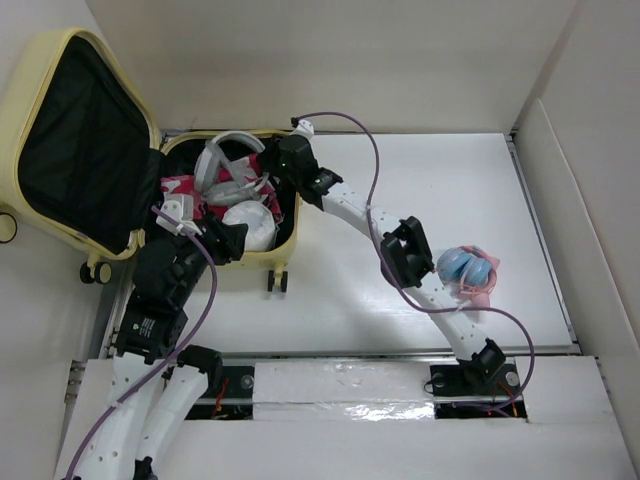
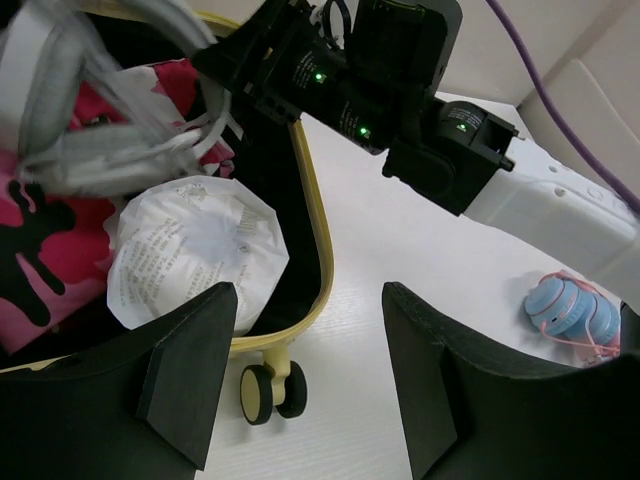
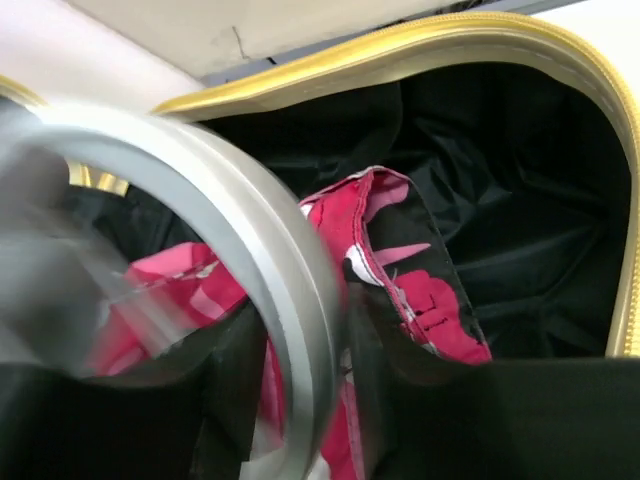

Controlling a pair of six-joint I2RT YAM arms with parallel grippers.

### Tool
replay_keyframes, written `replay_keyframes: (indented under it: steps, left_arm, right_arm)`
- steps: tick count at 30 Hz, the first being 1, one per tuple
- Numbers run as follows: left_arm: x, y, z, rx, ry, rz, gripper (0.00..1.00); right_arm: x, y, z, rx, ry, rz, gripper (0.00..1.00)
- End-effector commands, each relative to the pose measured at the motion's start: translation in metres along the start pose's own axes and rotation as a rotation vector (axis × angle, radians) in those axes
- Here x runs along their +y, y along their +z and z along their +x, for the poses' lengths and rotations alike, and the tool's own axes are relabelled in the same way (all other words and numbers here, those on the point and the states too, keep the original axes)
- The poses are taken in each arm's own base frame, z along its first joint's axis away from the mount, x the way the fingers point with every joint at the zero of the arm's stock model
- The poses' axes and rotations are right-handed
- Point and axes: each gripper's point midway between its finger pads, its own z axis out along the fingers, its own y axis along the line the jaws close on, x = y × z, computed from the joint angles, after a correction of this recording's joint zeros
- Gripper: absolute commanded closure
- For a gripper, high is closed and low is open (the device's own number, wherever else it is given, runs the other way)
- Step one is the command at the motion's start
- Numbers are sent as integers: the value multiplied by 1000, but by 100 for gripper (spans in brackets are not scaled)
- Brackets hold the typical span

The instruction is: Pack the luggage

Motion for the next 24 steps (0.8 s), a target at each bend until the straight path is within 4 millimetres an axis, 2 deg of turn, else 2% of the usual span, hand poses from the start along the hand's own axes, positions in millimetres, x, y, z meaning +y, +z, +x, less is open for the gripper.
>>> replay_keyframes:
  steps: [1, 2, 3, 5, 6, 7, 8, 9, 10, 11, 12, 13, 14, 15, 16, 17, 18, 19, 20, 21, 22, 23, 24]
  left_arm:
    - [-9, -3, -20, -71, -2, 32, 43]
    - [-9, -2, -19, -65, -2, 33, 43]
    - [-10, -2, -18, -63, -2, 35, 43]
    - [-11, -3, -18, -64, -1, 41, 43]
    - [-10, -2, -18, -63, -2, 39, 43]
    - [-10, -2, -19, -64, -2, 36, 43]
    - [-10, -2, -18, -63, -2, 34, 43]
    - [-9, -3, -18, -63, 0, 34, 43]
    - [-9, -3, -18, -67, 0, 34, 43]
    - [-10, -5, -20, -74, 0, 37, 43]
    - [-10, -6, -21, -78, 0, 35, 43]
    - [-10, -6, -21, -77, 0, 33, 43]
    - [-9, -6, -21, -78, 0, 30, 43]
    - [-10, -7, -21, -80, 2, 34, 43]
    - [-11, -8, -21, -82, 2, 40, 43]
    - [-15, -10, -21, -82, 7, 61, 43]
    - [-16, -10, -21, -84, 8, 64, 45]
    - [-16, -11, -22, -86, 8, 66, 46]
    - [-20, -12, -22, -87, 13, 81, 47]
    - [-21, -13, -20, -83, 15, 90, 53]
    - [-22, -14, -21, -87, 16, 95, 56]
    - [-25, -15, -20, -82, 18, 107, 59]
    - [-27, -15, -19, -78, 21, 117, 63]
  right_arm:
    - [70, -24, -77, -202, 84, -160, 49]
    - [70, -26, -77, -199, 60, -161, 38]
    - [80, -36, -89, -213, 51, -182, 33]
    - [79, -42, -89, -196, -2, -179, 27]
    - [92, -56, -107, -216, -19, -197, 27]
    - [95, -63, -115, -229, -50, -201, 27]
    - [84, -64, -103, -200, -69, -176, 27]
    - [78, -70, -113, -209, -79, -168, 27]
    - [95, -96, -148, -268, -72, -214, 27]
    - [68, -96, -128, -224, -100, -166, 32]
    - [60, -107, -134, -233, -112, -154, 41]
    - [44, -118, -153, -285, -111, -126, 52]
    - [50, -156, -190, -357, -118, -131, 73]
    - [3, -162, -161, -298, -136, -38, 84]
    - [-34, -177, -174, -327, -132, 56, 92]
    - [-40, -218, -203, -388, -120, 79, 97]
    - [-69, -236, -203, -389, -108, 153, 100]
    - [-135, -254, -165, -306, -112, 310, 100]
    - [-180, -279, -176, -334, -85, 401, 100]
    - [-196, -319, -190, -373, -61, 443, 100]
    - [-240, -340, -159, -308, -45, 524, 100]
    - [-264, -362, -157, -311, -26, 576, 100]
    - [-290, -403, -179, -397, 11, 651, 100]
